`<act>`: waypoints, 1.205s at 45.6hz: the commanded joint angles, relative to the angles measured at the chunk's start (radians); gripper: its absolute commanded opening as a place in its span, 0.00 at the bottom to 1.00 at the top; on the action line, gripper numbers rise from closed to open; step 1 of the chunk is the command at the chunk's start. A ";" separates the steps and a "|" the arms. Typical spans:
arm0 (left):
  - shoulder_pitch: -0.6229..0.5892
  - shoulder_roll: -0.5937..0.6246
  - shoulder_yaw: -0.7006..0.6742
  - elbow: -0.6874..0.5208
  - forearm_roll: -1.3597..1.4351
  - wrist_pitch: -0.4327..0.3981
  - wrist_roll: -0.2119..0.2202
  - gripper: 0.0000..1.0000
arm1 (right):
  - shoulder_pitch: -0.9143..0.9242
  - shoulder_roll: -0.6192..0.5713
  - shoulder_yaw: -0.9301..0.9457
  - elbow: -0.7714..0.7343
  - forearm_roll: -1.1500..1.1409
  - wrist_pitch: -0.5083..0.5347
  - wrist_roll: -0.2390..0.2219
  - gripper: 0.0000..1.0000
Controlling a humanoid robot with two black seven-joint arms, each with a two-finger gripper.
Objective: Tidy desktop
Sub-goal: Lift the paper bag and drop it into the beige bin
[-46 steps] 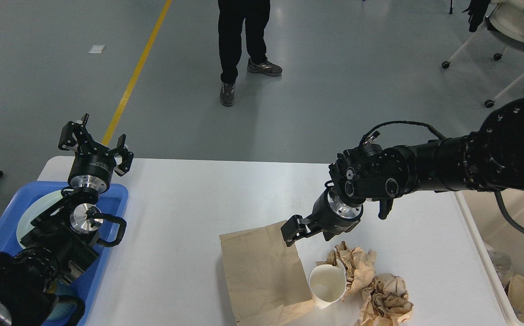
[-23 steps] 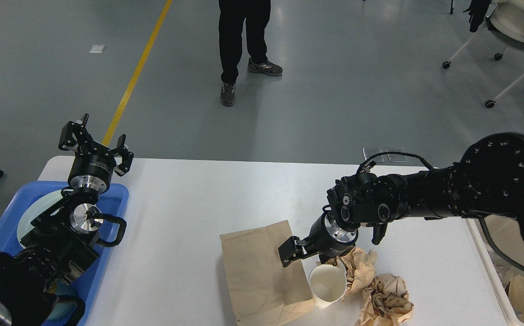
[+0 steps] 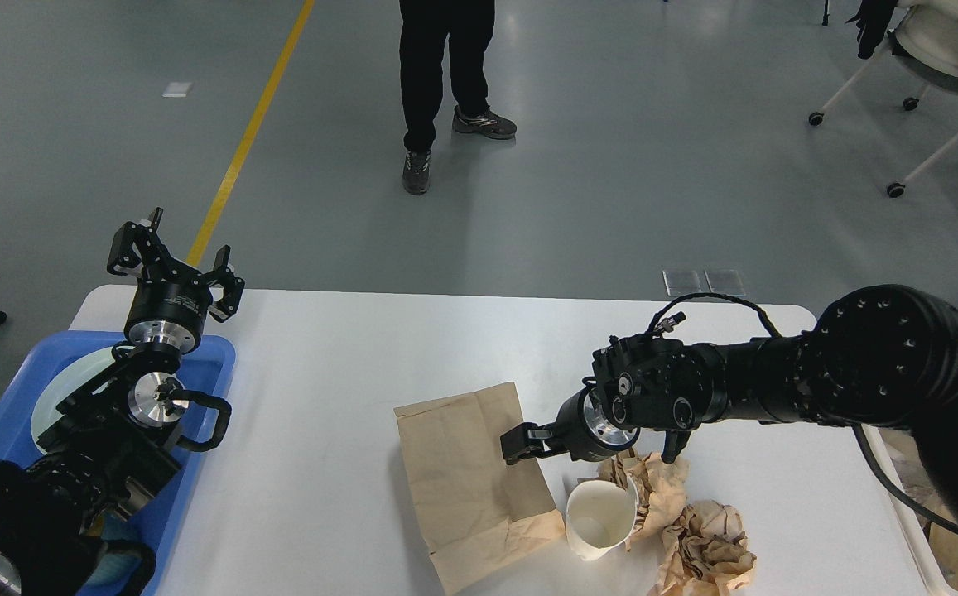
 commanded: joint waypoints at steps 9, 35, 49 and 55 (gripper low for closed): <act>0.000 0.000 0.000 0.000 0.000 0.000 0.000 0.96 | 0.019 0.000 0.000 0.012 0.002 0.009 0.003 0.00; 0.000 0.000 0.000 0.000 0.000 0.000 0.000 0.96 | 0.306 -0.136 0.098 0.217 0.005 0.094 0.009 0.00; 0.000 0.000 0.000 0.000 0.000 0.000 0.000 0.96 | 0.549 -0.356 0.152 0.243 0.006 0.253 0.011 0.00; 0.000 0.000 0.000 0.000 0.000 0.000 0.000 0.96 | 0.638 -0.434 0.146 0.234 0.005 0.313 0.009 0.00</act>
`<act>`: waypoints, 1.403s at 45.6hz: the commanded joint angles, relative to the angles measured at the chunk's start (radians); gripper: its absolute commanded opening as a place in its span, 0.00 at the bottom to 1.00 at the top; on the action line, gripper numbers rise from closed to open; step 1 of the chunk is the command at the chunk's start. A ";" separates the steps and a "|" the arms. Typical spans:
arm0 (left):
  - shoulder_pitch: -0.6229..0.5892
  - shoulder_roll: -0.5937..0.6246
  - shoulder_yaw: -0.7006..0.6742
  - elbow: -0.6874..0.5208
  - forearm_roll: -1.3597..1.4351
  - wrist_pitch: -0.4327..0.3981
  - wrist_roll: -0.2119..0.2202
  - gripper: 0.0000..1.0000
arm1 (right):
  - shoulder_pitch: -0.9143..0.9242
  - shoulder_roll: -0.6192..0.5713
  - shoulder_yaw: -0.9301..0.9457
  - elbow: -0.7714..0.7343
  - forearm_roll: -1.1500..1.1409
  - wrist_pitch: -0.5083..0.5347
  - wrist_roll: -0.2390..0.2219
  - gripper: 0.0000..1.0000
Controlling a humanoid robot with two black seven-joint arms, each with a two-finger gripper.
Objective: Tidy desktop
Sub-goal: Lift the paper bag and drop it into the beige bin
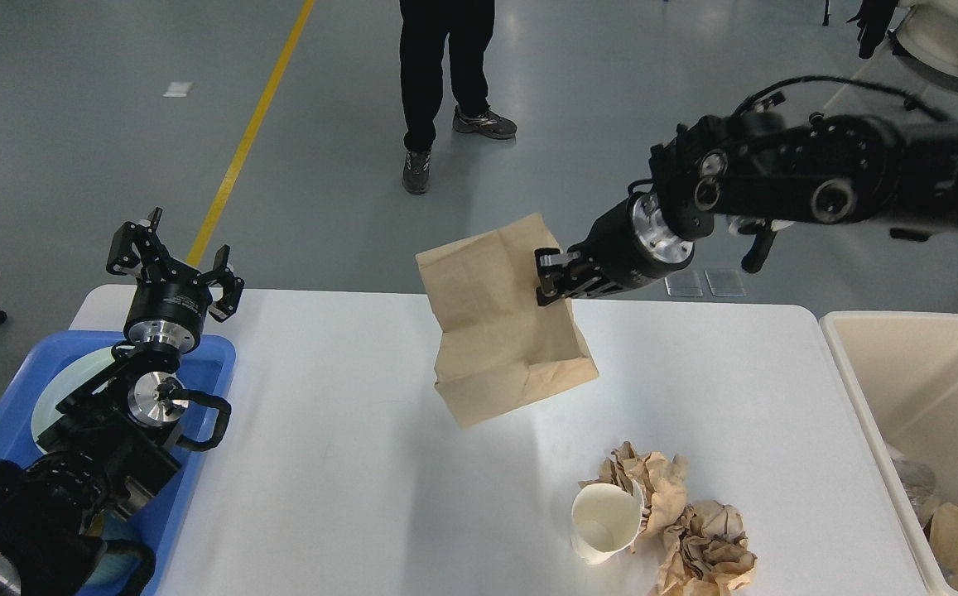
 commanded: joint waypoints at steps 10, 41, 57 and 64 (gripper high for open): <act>0.000 0.000 0.000 0.000 0.000 0.000 0.000 0.96 | 0.169 -0.187 -0.006 -0.040 -0.001 0.110 -0.001 0.00; 0.000 0.000 0.000 0.000 0.000 0.000 0.000 0.96 | -0.475 -0.489 -0.112 -0.661 0.005 -0.077 -0.012 0.00; 0.000 0.000 0.000 0.000 0.000 0.000 0.000 0.96 | -0.850 -0.514 -0.052 -0.755 0.005 -0.267 -0.010 0.38; 0.000 0.001 0.000 0.000 0.000 0.000 0.000 0.96 | -0.934 -0.508 -0.039 -0.753 0.005 -0.375 -0.010 1.00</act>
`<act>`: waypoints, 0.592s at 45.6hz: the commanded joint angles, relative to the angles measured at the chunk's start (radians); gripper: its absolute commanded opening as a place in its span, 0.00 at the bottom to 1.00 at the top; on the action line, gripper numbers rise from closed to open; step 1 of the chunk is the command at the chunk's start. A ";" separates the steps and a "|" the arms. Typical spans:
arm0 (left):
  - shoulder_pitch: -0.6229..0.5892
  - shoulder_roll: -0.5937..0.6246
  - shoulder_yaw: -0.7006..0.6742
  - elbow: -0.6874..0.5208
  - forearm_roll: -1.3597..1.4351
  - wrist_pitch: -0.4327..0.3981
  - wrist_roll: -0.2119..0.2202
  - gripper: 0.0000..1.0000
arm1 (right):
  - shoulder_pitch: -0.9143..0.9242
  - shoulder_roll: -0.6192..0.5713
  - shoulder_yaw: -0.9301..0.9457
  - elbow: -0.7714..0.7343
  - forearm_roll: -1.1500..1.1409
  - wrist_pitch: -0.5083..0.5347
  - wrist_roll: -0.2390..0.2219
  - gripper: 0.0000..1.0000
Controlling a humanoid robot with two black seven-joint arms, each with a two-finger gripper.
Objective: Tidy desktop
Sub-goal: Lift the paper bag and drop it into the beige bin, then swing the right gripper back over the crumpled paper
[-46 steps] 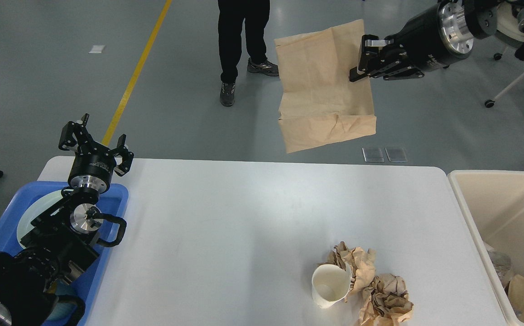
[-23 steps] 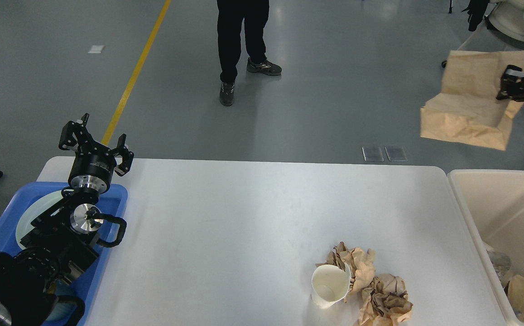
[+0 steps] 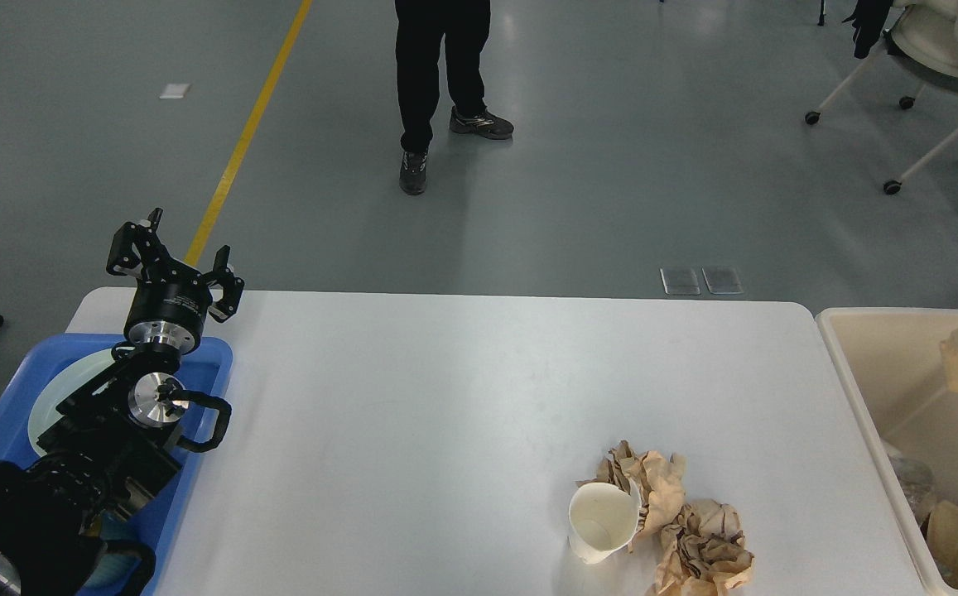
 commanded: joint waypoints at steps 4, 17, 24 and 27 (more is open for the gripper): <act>0.000 0.000 0.000 0.000 0.000 0.000 0.000 0.96 | -0.083 0.015 0.007 0.001 0.000 -0.070 0.000 1.00; 0.000 0.000 0.000 0.000 0.000 0.000 0.000 0.96 | -0.051 0.080 0.004 0.010 0.000 -0.070 0.002 1.00; 0.000 0.000 0.000 0.000 0.000 0.000 0.000 0.96 | 0.054 0.157 -0.058 0.019 -0.002 -0.053 0.002 1.00; 0.000 0.000 0.000 0.000 0.000 0.000 0.000 0.96 | 0.117 0.206 -0.110 0.025 -0.002 -0.041 0.000 1.00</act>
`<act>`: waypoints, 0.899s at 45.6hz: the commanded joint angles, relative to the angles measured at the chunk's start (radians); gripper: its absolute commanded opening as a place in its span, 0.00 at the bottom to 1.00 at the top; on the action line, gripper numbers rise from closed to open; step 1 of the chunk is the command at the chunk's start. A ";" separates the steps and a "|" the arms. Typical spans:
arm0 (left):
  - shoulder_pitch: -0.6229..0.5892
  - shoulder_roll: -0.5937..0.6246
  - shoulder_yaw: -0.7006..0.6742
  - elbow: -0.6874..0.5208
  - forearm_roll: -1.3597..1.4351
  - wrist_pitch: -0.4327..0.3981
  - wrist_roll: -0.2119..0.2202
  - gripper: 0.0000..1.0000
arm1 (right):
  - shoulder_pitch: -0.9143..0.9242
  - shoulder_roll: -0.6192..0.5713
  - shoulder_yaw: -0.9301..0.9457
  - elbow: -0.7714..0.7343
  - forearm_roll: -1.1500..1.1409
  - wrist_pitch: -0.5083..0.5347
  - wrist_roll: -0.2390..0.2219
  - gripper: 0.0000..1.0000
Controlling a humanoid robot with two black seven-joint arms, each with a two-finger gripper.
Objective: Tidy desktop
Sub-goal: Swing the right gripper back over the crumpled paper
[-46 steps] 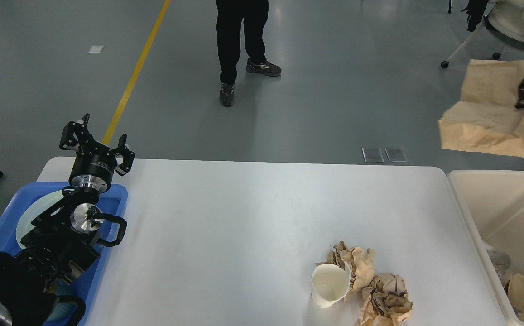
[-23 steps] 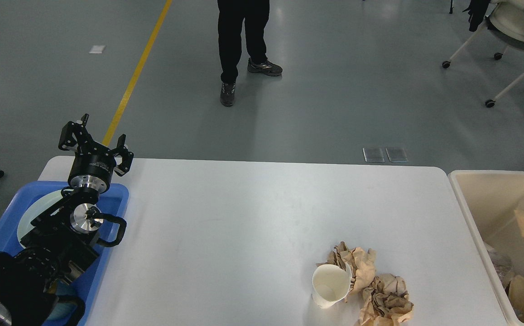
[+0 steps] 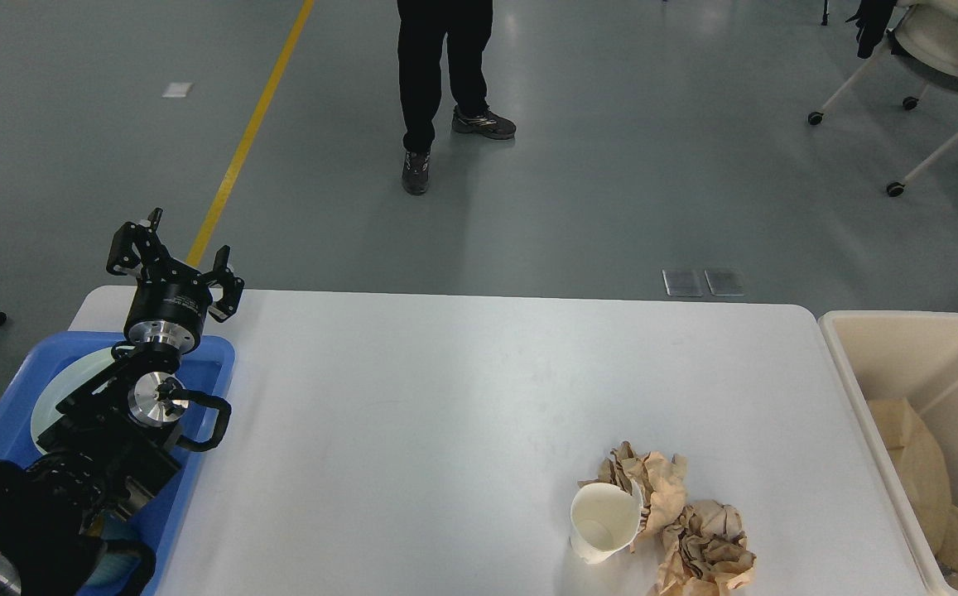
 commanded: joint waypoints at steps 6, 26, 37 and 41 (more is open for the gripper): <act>0.000 0.000 0.000 0.000 -0.001 0.000 0.000 0.96 | 0.285 0.181 -0.204 0.126 0.016 0.096 -0.002 1.00; 0.000 0.002 0.000 0.000 0.001 0.000 0.000 0.96 | 0.729 0.340 -0.246 0.430 0.192 0.622 -0.002 1.00; 0.000 0.000 0.000 0.000 -0.001 0.000 0.000 0.96 | 0.968 0.347 -0.304 0.622 0.195 0.771 -0.002 1.00; 0.000 0.000 0.000 0.000 -0.001 0.000 0.000 0.96 | 1.037 0.358 -0.339 0.668 0.195 0.771 -0.002 1.00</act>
